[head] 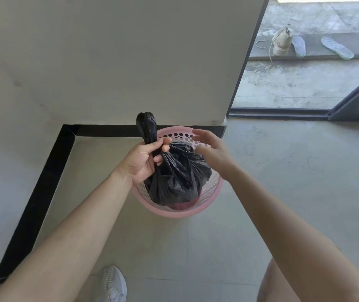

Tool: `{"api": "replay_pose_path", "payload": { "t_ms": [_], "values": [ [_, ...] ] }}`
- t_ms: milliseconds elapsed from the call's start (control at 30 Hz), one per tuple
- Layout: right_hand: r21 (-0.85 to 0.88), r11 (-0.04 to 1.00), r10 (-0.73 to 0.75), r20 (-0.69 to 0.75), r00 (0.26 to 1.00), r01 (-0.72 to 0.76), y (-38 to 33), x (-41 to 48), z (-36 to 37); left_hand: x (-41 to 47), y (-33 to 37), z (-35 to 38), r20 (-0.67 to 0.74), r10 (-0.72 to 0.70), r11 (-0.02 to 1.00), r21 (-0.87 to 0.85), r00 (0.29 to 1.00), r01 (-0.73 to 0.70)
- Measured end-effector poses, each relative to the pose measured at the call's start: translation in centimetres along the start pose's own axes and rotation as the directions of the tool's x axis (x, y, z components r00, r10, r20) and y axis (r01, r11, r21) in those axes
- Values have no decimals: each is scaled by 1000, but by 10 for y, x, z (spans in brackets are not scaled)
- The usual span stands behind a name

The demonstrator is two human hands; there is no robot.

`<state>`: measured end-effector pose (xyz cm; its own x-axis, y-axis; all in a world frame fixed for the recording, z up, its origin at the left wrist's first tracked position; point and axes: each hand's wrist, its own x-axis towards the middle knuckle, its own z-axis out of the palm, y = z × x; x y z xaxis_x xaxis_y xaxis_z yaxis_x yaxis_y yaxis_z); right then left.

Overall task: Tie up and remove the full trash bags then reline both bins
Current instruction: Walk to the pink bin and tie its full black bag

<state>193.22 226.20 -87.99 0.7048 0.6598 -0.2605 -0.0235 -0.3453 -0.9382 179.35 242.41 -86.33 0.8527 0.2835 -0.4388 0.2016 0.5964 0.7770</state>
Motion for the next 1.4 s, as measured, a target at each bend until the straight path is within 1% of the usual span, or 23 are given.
{"api": "replay_pose_path", "payload": {
  "t_ms": [133,167,233,267,300,333,367,400,500,633,767,800,833,867,933,1000,1067,1133,1167,1233,1300,1333,1400],
  "values": [
    [-151,988,27,287,957,18,-10,6,19,-4,4,0,27,-11,995,103,1000,8],
    [-187,982,40,308,951,19,-9,7,24,-4,5,0,19,-5,991,132,1000,3],
    [-331,943,51,269,962,43,-5,8,32,-3,5,0,-19,14,983,182,1000,-10],
    [-459,886,35,220,975,71,1,10,34,-2,5,-1,-39,20,980,198,999,-12],
    [-608,788,19,174,984,92,4,10,35,-1,5,-1,-50,18,978,207,999,-7],
    [-713,692,-14,139,990,110,6,9,36,0,4,-1,-49,11,977,215,999,-1],
    [-766,632,-41,123,992,121,8,8,37,1,3,0,-42,4,974,227,999,5],
    [-778,618,-45,113,993,117,9,6,37,2,2,0,-34,-1,971,241,999,9],
    [-721,684,-52,101,994,109,15,3,32,4,-3,-2,-48,-2,967,256,999,14],
    [-562,818,-67,122,990,125,23,-2,24,7,-14,-2,-180,42,960,281,983,11],
    [-475,869,-84,135,987,139,29,-10,20,10,-25,-3,-317,163,919,392,934,-27],
    [-471,871,-92,129,987,142,31,-11,20,12,-27,-3,-347,196,921,387,917,-51],
    [-466,873,-95,130,987,145,32,-13,20,12,-27,-2,-371,209,939,333,905,-80],
    [-456,878,-84,145,986,142,34,-14,20,13,-26,0,-387,200,967,227,900,-118],
    [-436,892,-21,222,975,118,34,-17,23,13,-24,4,-392,145,981,-66,909,-185],
    [-442,894,60,296,953,81,35,-19,27,13,-23,5,-386,69,931,-305,920,-198],
    [-471,881,109,307,945,52,37,-19,29,12,-24,3,-366,13,882,-435,931,-183],
    [-459,888,162,310,937,-2,37,-19,29,11,-24,3,-363,6,858,-477,932,-192],
    [-411,910,199,324,925,-52,35,-20,29,10,-25,3,-366,14,854,-479,931,-201],
    [-223,960,244,380,892,-168,30,-21,30,10,-25,4,-363,41,861,-460,931,-217],
    [-23,969,231,418,879,-244,29,-20,31,10,-24,1,-350,62,879,-425,935,-217],
    [7,967,230,410,883,-255,30,-19,32,10,-24,0,-342,66,889,-406,937,-211],
    [-15,973,218,386,897,-230,30,-18,32,9,-23,-2,-329,67,909,-369,942,-193]
  ]
}}
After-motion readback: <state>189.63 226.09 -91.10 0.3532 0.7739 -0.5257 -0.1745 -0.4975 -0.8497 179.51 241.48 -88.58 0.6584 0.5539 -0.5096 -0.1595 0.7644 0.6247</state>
